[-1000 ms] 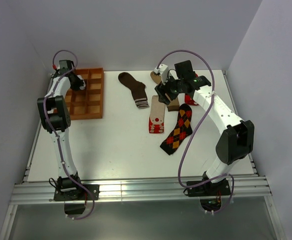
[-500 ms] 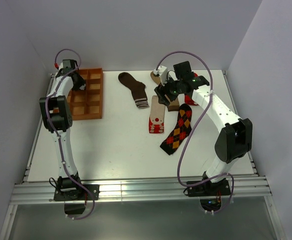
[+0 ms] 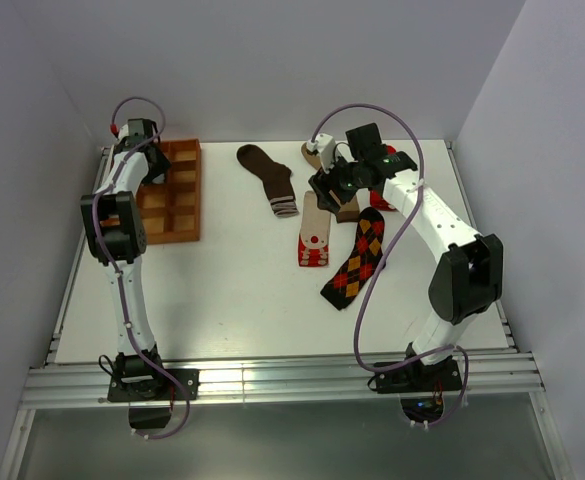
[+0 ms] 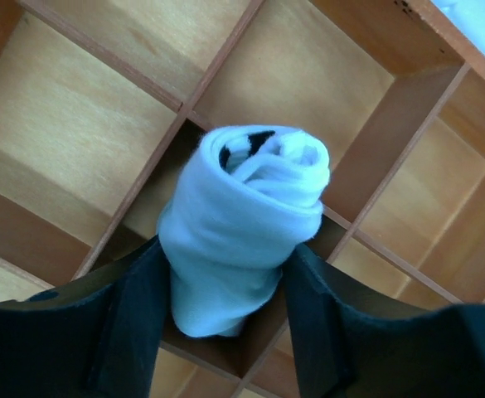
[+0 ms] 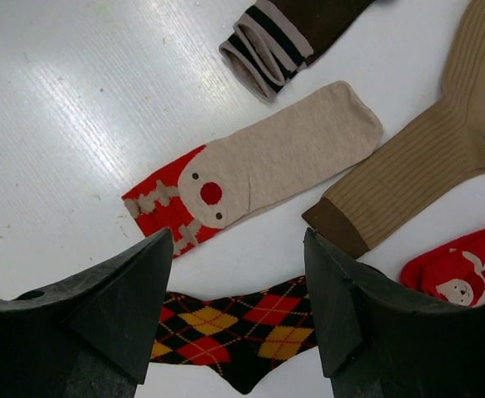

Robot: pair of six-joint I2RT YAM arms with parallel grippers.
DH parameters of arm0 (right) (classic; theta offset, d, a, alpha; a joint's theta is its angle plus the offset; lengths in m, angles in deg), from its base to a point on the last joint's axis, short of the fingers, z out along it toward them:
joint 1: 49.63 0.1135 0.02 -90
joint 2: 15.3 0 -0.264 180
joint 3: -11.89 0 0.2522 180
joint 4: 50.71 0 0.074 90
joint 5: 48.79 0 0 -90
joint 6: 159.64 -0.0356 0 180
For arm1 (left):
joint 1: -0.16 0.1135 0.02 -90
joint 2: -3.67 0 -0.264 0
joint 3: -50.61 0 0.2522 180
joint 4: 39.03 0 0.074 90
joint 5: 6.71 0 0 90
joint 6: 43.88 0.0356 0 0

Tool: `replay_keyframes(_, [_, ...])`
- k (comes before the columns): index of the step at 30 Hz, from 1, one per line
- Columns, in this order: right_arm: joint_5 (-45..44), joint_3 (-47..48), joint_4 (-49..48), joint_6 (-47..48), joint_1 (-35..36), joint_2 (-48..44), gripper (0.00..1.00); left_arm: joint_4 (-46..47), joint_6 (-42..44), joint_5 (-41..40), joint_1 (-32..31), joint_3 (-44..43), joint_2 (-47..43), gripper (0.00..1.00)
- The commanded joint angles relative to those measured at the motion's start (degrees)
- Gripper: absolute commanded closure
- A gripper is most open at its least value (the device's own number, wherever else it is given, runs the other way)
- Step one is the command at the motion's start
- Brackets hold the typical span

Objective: Roll the socks
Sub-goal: Place the sock in the storage box.

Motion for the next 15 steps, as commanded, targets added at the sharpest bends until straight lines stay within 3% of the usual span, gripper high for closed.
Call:
replay_keyframes(1, [0.7,1.2,-0.1,0.7,-0.2,0.6,0.28,-6.8,3.8,-4.2,-0.6,-0.2,-0.9,0.39])
replay_keyframes(15, [0.7,2.1,-0.1,0.7,-0.3,1.0,0.28,-3.9,9.2,-5.1,-2.8,-2.4,-5.1,0.31])
